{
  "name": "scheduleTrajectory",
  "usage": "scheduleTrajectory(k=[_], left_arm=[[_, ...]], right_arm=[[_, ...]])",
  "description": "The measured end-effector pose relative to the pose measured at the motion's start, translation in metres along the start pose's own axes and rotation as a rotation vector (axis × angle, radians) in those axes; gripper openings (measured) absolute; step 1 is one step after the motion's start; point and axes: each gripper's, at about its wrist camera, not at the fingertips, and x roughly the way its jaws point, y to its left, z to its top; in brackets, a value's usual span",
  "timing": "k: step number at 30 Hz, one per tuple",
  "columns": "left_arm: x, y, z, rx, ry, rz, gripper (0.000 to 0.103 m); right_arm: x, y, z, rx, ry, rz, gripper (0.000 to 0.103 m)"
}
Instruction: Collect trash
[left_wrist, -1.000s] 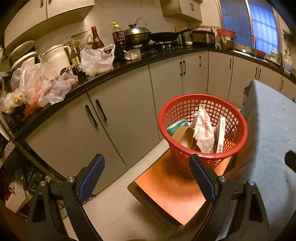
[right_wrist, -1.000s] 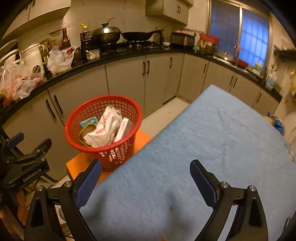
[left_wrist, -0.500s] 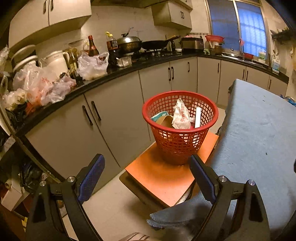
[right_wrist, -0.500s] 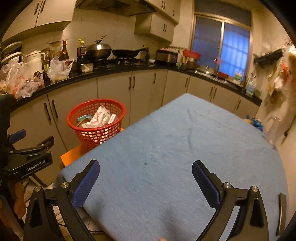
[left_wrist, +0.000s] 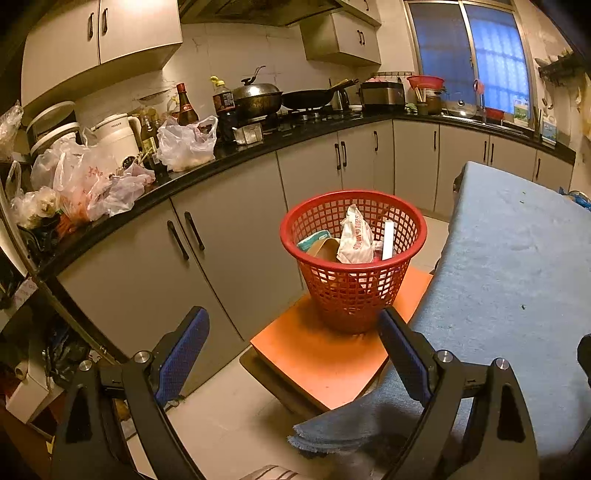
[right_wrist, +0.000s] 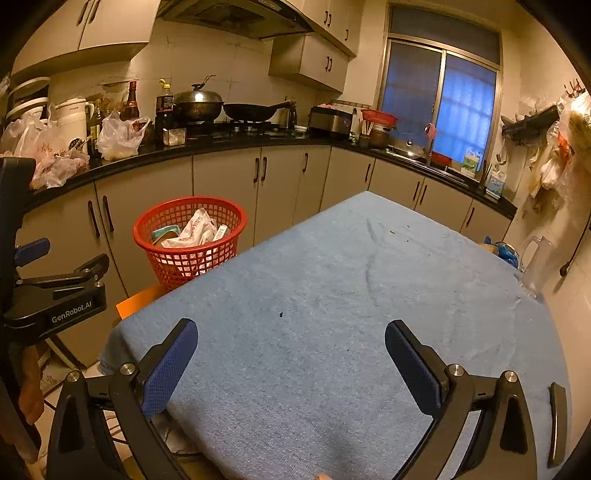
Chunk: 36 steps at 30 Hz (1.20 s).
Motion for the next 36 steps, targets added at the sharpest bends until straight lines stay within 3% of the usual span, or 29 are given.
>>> scheduleTrajectory(k=[36], left_arm=[[0.026, 0.008, -0.009, -0.033, 0.061, -0.034, 0.092]], right_arm=[[0.018, 0.013, -0.007, -0.022, 0.060, -0.006, 0.103]])
